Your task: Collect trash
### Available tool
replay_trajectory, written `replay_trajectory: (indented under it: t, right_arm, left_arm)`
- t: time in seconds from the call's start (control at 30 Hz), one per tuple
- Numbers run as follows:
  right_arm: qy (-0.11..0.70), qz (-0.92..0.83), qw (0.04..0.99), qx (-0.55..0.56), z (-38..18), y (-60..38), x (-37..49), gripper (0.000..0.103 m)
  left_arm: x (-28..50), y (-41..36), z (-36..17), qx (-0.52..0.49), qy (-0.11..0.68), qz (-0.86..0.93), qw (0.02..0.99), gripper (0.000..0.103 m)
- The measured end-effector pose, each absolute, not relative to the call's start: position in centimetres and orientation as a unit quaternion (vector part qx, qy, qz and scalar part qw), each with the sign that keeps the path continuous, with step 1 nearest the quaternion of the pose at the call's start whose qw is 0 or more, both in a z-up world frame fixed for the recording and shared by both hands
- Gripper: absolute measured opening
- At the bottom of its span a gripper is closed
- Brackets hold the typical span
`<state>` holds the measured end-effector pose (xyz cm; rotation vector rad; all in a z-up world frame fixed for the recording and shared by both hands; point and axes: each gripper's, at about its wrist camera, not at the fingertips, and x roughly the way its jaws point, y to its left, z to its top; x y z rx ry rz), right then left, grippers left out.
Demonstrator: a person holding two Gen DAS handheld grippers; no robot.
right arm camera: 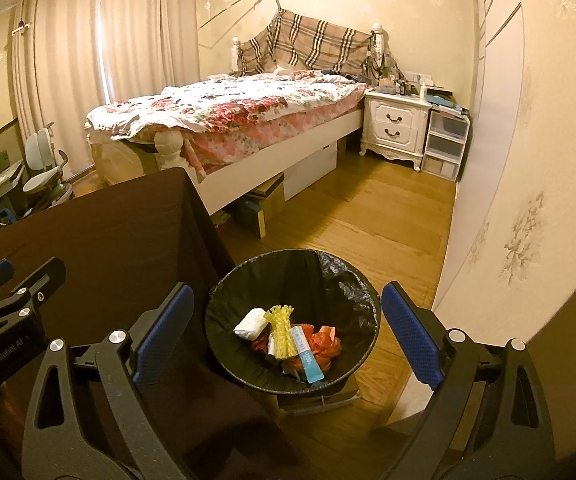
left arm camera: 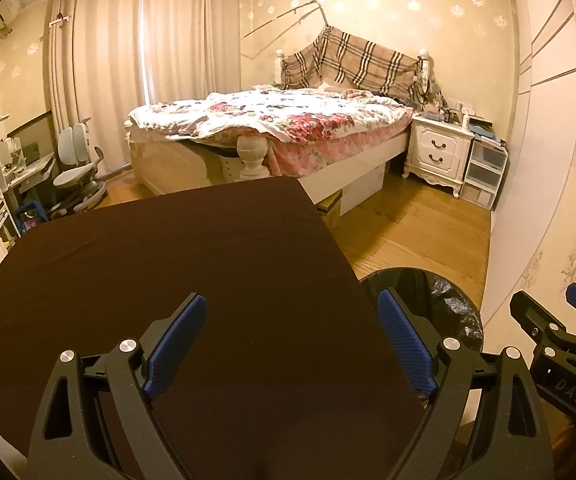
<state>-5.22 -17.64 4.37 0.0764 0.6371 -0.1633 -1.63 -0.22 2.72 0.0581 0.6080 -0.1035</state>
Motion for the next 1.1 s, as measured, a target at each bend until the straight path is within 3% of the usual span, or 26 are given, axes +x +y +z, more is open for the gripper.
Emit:
replay_trajectory:
  t: [1.1]
  right_arm:
    - [0.311, -0.08, 0.946, 0.034, 4.34, -17.05, -5.55, 0.093]
  left_arm:
    - [-2.04, 0.34, 2.7, 0.026, 0.299, -0.051, 0.952, 0.087]
